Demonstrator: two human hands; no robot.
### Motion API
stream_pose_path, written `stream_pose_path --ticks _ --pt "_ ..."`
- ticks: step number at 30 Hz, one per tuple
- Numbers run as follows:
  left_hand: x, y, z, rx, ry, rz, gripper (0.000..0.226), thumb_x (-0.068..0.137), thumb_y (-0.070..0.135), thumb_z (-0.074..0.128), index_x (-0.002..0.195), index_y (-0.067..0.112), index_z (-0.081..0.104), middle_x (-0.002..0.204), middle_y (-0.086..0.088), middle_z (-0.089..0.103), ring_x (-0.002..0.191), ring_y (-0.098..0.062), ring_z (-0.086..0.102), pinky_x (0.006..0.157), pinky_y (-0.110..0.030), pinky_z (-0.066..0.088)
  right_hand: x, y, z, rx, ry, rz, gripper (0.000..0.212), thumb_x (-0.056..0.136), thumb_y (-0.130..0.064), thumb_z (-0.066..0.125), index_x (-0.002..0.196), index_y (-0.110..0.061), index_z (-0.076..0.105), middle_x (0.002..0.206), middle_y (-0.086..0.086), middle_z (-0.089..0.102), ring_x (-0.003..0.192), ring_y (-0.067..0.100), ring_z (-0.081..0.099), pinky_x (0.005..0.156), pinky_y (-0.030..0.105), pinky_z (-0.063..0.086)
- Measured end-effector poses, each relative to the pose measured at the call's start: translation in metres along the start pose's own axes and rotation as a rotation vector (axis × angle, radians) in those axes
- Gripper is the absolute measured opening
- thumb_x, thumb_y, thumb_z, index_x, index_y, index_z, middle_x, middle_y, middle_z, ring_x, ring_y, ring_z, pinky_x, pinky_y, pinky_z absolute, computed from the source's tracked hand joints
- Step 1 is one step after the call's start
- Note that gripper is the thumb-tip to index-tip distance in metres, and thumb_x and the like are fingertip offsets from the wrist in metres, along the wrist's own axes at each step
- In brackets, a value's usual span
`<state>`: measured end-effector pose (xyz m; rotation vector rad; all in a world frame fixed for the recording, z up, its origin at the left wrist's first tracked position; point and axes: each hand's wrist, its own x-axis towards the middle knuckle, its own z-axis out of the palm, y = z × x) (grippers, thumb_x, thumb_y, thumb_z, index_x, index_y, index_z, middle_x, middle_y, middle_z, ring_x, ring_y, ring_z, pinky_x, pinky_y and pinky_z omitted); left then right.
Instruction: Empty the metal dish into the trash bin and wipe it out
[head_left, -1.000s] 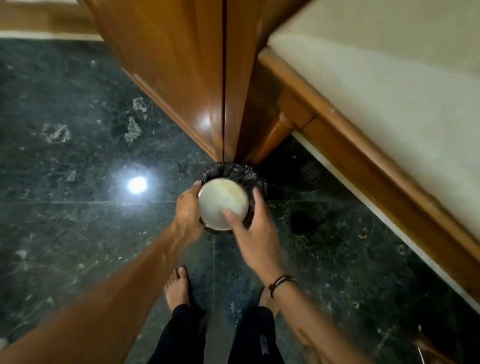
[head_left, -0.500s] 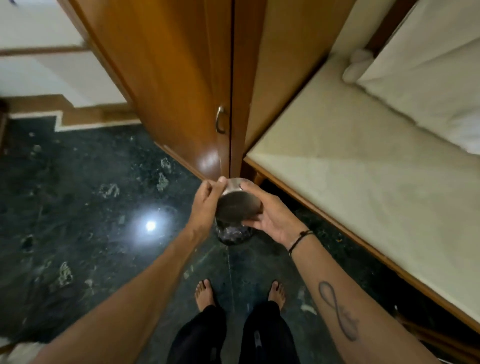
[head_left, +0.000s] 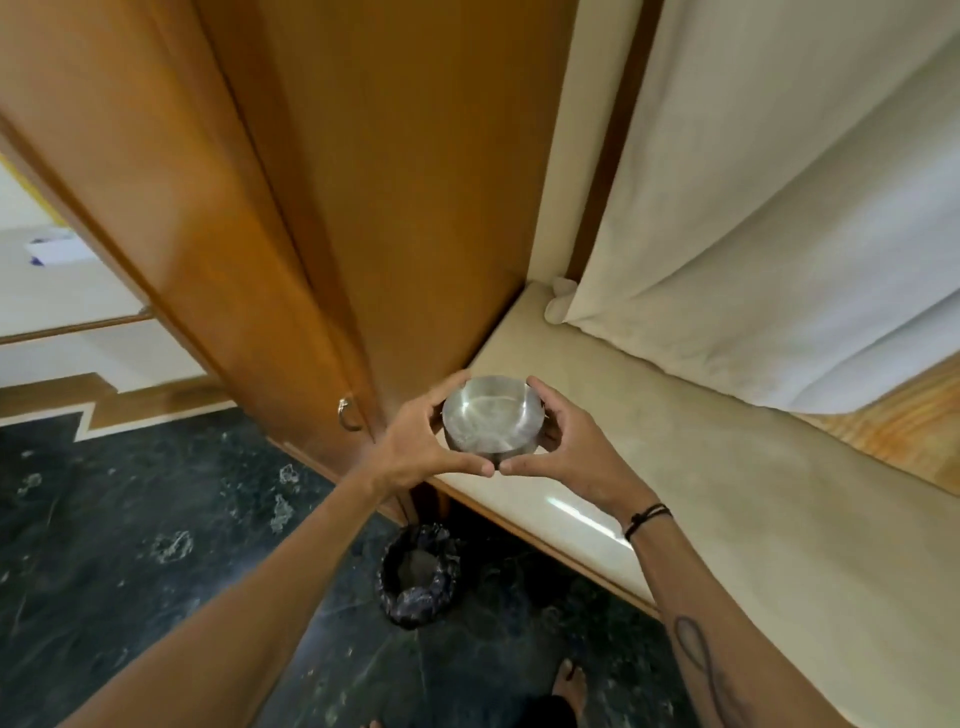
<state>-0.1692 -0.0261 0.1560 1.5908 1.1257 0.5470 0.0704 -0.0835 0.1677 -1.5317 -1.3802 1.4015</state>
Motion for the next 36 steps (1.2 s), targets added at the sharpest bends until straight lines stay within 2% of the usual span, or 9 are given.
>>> stream_pose_path --ticks 6,12,14,18,23,26,30,33,36 --pt "0.079 0.029 0.091 0.199 0.044 0.051 0.139 0.052 0.042 0.105 0.167 0.02 0.03 0.168 0.004 0.038 0.151 -0.014 0.038 0.124 -0.044 0.04 0.029 0.033 -0.104 -0.243 0.003 -0.02 0.14 0.066 -0.026 0.107 0.174 -0.016 0.019 0.17 -0.003 0.042 0.156 0.017 0.042 0.12 0.026 0.039" --pt "0.138 0.021 0.156 0.292 0.094 -0.01 0.137 0.055 0.031 0.105 0.167 0.018 0.027 0.165 -0.003 0.039 0.144 -0.016 0.04 0.117 -0.041 0.045 0.067 0.078 -0.158 -0.375 -0.019 0.015 0.142 0.063 -0.032 0.107 0.173 -0.019 0.019 0.169 0.001 0.044 0.154 0.023 0.045 0.122 0.036 0.044" --pt "0.151 0.008 0.165 0.302 0.102 -0.037 0.137 0.054 0.028 0.106 0.167 0.02 0.027 0.165 -0.002 0.04 0.139 -0.01 0.039 0.115 -0.036 0.045 0.078 0.091 -0.162 -0.403 -0.028 0.025 0.142 0.063 -0.033 0.106 0.174 -0.019 0.018 0.171 0.002 0.043 0.155 0.024 0.045 0.123 0.037 0.044" --pt "0.172 -0.018 0.172 0.351 0.096 -0.097 0.139 0.052 0.03 0.107 0.166 0.024 0.027 0.166 0.002 0.039 0.148 -0.019 0.041 0.113 -0.031 0.044 0.098 0.118 -0.156 -0.428 -0.017 0.057 0.143 0.068 -0.035 0.104 0.175 -0.018 0.011 0.176 0.003 0.037 0.159 0.025 0.04 0.119 0.031 0.038" --pt "0.188 -0.051 0.177 0.426 0.026 -0.173 0.137 0.058 0.036 0.104 0.168 0.02 0.023 0.17 -0.001 0.033 0.153 -0.022 0.036 0.122 -0.041 0.041 0.117 0.158 -0.14 -0.447 -0.018 0.143 0.137 0.075 -0.036 0.101 0.176 -0.02 0.01 0.176 0.003 0.035 0.158 0.026 0.042 0.112 0.025 0.036" --pt "0.189 -0.084 0.168 0.44 -0.022 -0.179 0.135 0.062 0.036 0.103 0.168 0.018 0.022 0.171 -0.001 0.031 0.154 -0.024 0.036 0.122 -0.045 0.042 0.13 0.174 -0.118 -0.488 -0.018 0.176 0.126 0.082 -0.035 0.095 0.176 -0.021 0.013 0.177 0.002 0.034 0.158 0.028 0.043 0.119 0.032 0.041" --pt "0.19 -0.076 0.164 0.41 -0.036 -0.162 0.136 0.063 0.034 0.103 0.169 0.017 0.019 0.172 -0.002 0.027 0.155 -0.025 0.033 0.121 -0.047 0.042 0.128 0.167 -0.122 -0.513 0.01 0.165 0.124 0.084 -0.033 0.093 0.176 -0.019 0.01 0.181 0.003 0.029 0.162 0.027 0.038 0.124 0.035 0.039" --pt "0.195 -0.071 0.164 0.413 -0.077 -0.17 0.139 0.067 0.038 0.1 0.171 0.019 0.01 0.177 0.002 0.015 0.16 -0.022 0.022 0.126 -0.045 0.035 0.127 0.162 -0.129 -0.541 -0.025 0.167 0.132 0.084 -0.036 0.094 0.176 -0.018 0.002 0.184 0.002 0.017 0.167 0.026 0.03 0.127 0.038 0.038" --pt "0.197 -0.078 0.166 0.5 -0.117 -0.165 0.146 0.071 0.05 0.095 0.171 0.022 -0.007 0.179 0.008 -0.007 0.164 -0.014 0.002 0.131 -0.038 0.023 0.125 0.165 -0.128 -0.598 -0.059 0.18 0.139 0.083 -0.051 0.091 0.175 -0.016 -0.007 0.186 0.002 -0.003 0.171 0.023 0.016 0.128 0.04 0.036"
